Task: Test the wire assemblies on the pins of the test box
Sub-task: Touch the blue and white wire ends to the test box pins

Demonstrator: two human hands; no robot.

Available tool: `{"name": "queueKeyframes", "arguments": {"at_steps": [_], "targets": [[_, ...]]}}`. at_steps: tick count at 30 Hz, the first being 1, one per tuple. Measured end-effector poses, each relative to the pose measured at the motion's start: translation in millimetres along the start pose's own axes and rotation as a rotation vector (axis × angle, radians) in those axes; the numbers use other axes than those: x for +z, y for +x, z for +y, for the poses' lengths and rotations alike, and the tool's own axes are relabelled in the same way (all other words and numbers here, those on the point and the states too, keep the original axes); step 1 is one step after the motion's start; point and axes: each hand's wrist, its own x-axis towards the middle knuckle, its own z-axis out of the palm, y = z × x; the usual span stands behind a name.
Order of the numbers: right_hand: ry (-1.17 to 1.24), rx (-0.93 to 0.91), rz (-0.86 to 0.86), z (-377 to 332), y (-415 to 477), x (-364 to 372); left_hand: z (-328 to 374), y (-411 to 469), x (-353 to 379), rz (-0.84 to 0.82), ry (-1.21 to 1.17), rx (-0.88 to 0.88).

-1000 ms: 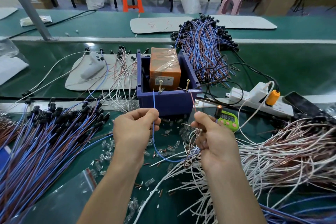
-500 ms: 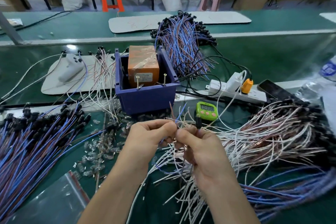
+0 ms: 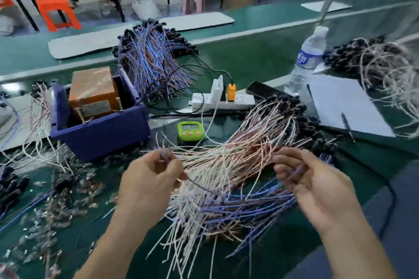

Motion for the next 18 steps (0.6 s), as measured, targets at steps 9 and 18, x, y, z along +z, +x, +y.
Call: {"name": "queueKeyframes", "arguments": {"at_steps": [9,18], "targets": [[-0.822,-0.304,0.421,-26,51,-79,-1,-20,16,-0.312,0.229,-0.017],[-0.933,-0.271,0.375,-21,67,-81,-1,-36,42,-0.168,0.686,0.119]]}}
